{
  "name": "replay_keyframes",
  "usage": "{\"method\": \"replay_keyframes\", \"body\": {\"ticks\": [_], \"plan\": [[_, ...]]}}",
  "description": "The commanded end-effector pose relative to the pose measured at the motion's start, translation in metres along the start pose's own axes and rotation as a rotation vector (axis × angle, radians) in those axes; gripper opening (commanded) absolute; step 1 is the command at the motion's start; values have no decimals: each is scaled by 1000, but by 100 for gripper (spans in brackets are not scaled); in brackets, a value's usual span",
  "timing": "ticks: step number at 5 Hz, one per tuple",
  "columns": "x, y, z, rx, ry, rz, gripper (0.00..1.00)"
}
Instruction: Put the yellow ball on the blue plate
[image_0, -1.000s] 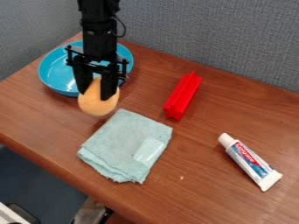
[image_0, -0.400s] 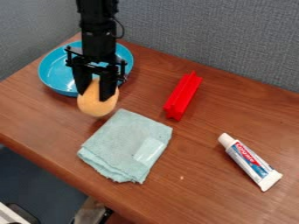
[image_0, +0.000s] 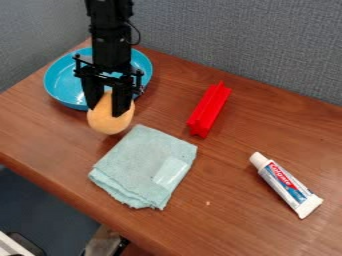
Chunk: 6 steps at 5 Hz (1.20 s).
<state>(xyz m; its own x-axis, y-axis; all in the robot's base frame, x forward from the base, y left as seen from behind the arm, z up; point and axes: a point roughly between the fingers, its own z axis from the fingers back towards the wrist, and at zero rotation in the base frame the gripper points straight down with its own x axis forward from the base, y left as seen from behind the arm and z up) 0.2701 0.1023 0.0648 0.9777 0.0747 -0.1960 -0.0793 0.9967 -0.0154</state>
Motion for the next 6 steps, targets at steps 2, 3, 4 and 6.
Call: {"method": "replay_keyframes", "body": {"ticks": [2, 3, 4, 6], "plan": [[3, 8, 10, 5, -39, 11, 0], [3, 9, 10, 4, -41, 8, 0], [4, 12, 12, 1, -44, 15, 0], [7, 21, 18, -8, -61, 38, 0]]}}
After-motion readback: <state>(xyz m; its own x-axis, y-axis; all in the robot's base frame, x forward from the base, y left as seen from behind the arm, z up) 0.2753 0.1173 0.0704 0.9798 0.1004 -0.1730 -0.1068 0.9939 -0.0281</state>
